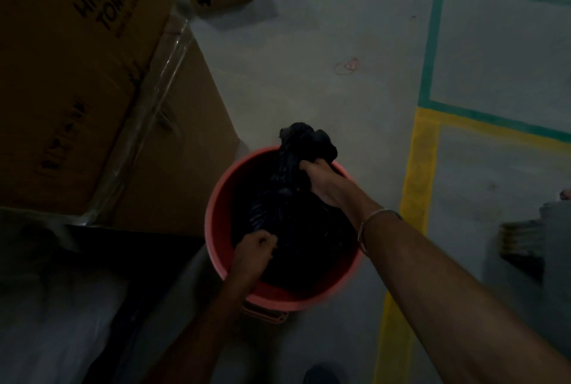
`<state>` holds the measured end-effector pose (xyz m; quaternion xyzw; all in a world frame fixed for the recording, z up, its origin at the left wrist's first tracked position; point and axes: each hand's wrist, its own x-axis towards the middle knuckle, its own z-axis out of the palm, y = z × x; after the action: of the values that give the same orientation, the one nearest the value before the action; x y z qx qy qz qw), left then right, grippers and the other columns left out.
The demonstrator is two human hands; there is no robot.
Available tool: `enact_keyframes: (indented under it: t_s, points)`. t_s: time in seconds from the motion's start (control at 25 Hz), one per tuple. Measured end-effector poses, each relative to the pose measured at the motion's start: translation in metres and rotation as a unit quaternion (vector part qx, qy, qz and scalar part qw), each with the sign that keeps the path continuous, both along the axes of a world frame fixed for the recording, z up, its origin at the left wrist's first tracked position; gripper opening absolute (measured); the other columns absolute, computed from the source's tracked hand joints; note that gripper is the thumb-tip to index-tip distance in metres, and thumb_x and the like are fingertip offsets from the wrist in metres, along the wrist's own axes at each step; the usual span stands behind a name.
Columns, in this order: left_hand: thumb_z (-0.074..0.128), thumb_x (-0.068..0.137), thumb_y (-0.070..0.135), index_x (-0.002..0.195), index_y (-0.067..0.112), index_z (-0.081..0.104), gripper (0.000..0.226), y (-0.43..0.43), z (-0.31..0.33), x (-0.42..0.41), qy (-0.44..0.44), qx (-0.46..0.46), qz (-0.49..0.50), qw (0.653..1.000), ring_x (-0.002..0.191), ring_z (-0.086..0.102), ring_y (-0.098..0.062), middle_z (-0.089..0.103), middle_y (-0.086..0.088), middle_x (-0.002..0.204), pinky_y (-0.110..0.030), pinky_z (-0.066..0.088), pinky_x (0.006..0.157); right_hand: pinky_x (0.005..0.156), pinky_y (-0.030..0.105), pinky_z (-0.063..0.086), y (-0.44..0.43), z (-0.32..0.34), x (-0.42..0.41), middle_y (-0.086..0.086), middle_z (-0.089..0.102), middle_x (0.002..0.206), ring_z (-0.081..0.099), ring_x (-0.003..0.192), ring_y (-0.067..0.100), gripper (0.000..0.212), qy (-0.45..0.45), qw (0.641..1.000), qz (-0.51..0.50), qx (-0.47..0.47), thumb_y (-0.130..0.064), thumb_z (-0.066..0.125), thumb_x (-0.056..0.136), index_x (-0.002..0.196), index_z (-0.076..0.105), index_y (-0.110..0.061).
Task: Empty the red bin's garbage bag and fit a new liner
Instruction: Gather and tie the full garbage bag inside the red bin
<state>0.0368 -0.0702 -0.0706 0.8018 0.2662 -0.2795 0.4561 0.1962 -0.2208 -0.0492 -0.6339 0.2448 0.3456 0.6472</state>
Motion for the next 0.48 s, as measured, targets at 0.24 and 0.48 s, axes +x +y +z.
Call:
enact_keyframes:
  t_s: [0.24,0.48]
  points:
    - [0.073,0.066,0.066,0.101,0.031,0.067,0.050,-0.031,0.030,0.024,0.066,-0.242,0.190,0.949,0.098,0.063,-0.010,0.068,0.013,0.102,-0.027,0.049,0.085,0.076,0.036,0.056,0.005,-0.003,-0.009,0.011,0.068,0.117,0.066,0.101,0.027,0.036,0.016,0.998,-0.001,0.065,-0.020,0.046,0.103,0.135,0.054,-0.006]
    - [0.067,0.084,0.021,0.130,0.008,0.061,0.049,-0.047,-0.003,0.019,0.102,0.061,0.030,0.992,0.118,0.060,-0.032,0.062,-0.014,0.130,-0.033,0.049,0.103,0.069,0.034,0.063,0.008,-0.005,-0.010,-0.003,0.060,0.107,0.062,0.098,0.019,0.040,0.020,0.994,-0.030,0.104,-0.004,0.038,0.103,0.141,0.044,-0.014]
